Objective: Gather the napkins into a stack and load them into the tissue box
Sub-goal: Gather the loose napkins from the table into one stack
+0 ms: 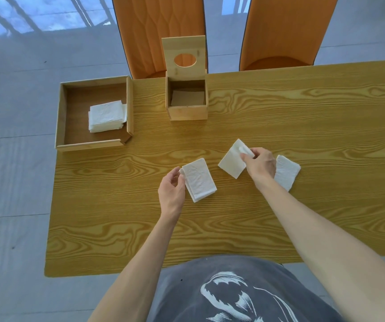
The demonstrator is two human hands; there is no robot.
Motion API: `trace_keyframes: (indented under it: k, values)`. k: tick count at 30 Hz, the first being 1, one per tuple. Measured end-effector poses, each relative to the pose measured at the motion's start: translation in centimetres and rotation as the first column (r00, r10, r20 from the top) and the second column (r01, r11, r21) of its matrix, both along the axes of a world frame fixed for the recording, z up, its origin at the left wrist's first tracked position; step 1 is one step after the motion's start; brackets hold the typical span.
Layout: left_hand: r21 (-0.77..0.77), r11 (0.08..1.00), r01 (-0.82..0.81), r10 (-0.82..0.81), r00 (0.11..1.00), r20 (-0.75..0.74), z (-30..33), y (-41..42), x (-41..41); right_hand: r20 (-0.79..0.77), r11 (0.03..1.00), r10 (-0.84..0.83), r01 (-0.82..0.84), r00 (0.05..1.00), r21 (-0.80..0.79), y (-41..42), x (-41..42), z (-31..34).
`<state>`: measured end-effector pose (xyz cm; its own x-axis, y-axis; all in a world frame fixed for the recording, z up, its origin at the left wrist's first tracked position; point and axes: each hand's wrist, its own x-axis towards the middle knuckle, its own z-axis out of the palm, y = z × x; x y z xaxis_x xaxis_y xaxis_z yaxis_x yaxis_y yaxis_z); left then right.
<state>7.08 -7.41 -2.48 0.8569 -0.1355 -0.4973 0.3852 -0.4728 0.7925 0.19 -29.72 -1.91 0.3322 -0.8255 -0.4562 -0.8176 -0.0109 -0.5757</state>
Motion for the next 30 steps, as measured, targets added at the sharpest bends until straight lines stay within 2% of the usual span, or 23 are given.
trace_keyframes:
  k: [2,4,6,10,14,21,25,28,30]
  values:
    - [0.146,0.982,0.117,-0.137,0.98,0.141,-0.2,0.6,-0.3,0.132,0.999,0.006,-0.013,0.991,0.052,-0.1,0.0,0.6]
    - [0.352,0.91,0.222,-0.317,0.917,0.242,-0.7,1.3,-0.5,0.277,0.991,0.008,-0.044,0.961,0.124,-0.3,-0.1,1.4]
    - [0.49,0.816,0.308,-0.47,0.846,0.252,-1.3,1.9,-0.8,0.385,0.982,0.027,-0.097,0.923,0.164,-0.3,-0.1,2.2]
    - [0.543,0.721,0.431,-0.601,0.779,0.179,-2.2,2.4,-1.3,0.459,0.932,0.116,-0.256,0.881,0.257,0.5,0.3,3.5]
    - [0.568,0.694,0.442,-0.621,0.767,0.162,-2.6,2.4,-1.5,0.406,0.858,0.195,-0.356,0.893,0.371,2.7,1.3,2.6]
    - [0.583,0.69,0.429,-0.619,0.767,0.169,-3.0,2.5,-1.6,0.267,0.844,0.331,-0.411,0.905,0.345,6.0,2.3,-0.6]
    - [0.58,0.697,0.421,-0.607,0.777,0.166,-3.1,2.4,-1.7,0.198,0.864,0.407,-0.446,0.892,0.233,6.7,2.6,-0.8]
    - [0.572,0.715,0.401,-0.586,0.79,0.178,-2.8,2.2,-1.7,0.03,0.852,0.522,-0.523,0.852,0.014,7.5,3.0,-1.2]
    - [0.57,0.743,0.35,-0.542,0.815,0.206,-2.2,1.9,-1.9,-0.049,0.863,0.499,-0.501,0.865,-0.069,8.2,3.1,-1.4]
